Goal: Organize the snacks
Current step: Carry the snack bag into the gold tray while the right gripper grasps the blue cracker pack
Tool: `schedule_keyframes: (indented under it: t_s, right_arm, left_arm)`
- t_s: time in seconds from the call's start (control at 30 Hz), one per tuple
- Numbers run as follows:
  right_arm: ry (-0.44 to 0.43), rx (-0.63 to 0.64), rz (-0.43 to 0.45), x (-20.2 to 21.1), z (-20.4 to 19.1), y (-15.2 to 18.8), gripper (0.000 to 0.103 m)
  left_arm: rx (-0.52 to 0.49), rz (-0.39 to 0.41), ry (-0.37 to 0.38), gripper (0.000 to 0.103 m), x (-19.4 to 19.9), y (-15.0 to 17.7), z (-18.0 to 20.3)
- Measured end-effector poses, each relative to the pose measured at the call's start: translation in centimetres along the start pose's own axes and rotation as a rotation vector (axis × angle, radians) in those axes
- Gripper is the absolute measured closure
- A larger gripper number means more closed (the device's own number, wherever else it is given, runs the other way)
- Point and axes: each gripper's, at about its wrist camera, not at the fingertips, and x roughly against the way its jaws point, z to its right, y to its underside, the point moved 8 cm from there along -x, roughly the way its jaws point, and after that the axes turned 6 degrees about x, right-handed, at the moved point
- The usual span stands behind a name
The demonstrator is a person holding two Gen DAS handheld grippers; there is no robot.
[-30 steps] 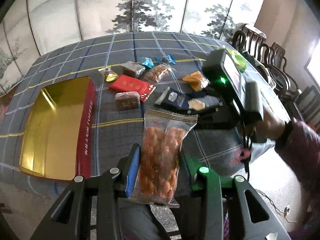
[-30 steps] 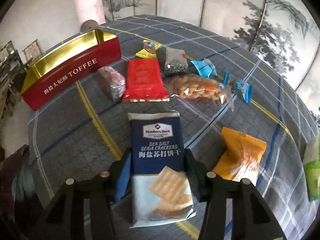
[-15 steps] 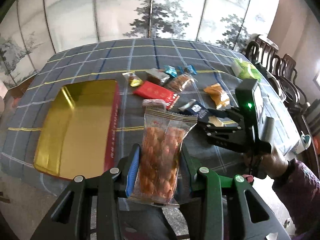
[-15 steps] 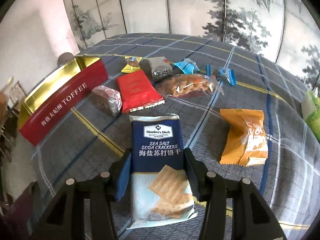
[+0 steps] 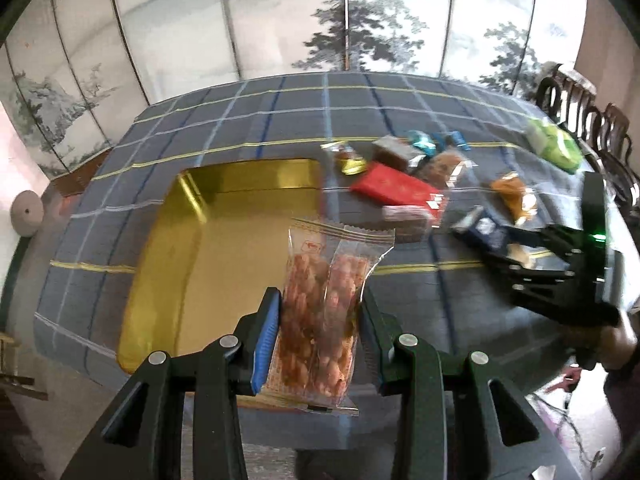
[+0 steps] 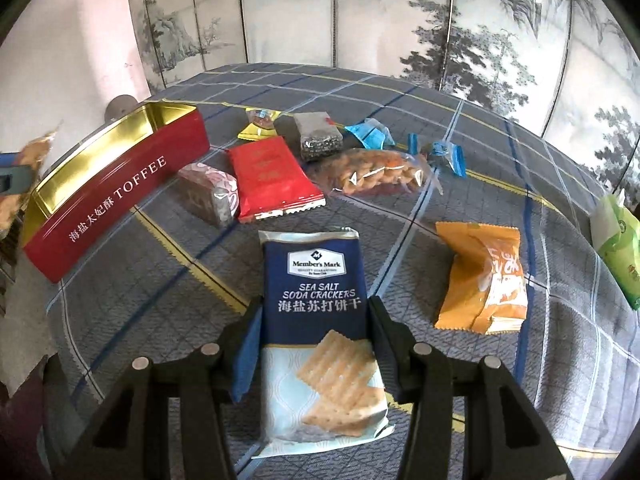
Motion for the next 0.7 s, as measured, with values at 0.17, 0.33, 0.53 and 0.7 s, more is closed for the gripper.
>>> schedule_keyframes:
  t_s: [0.17, 0.33, 0.53, 0.7]
  right_arm:
    - [0.006, 0.004, -0.001, 0.0, 0.1, 0.0, 0.052]
    - [0.016, 0.003, -0.003, 0.1, 0.2, 0.1, 0.052]
    - [0.018, 0.002, -0.003, 0.1, 0.2, 0.1, 0.052]
    - [0.019, 0.003, -0.003, 0.2, 0.2, 0.1, 0.052]
  left_arm:
    - [-0.034, 0.001, -0.068, 0.068, -2.3, -2.0, -2.5]
    - [-0.08, 0.005, -0.134, 0.069, -4.7, -4.0, -4.5]
    - [-0.112, -0.013, -0.149, 0.071, -7.2, -5.4, -5.6]
    - [-0.109, -0.011, -0.143, 0.071, -7.5, -5.6, -5.9]
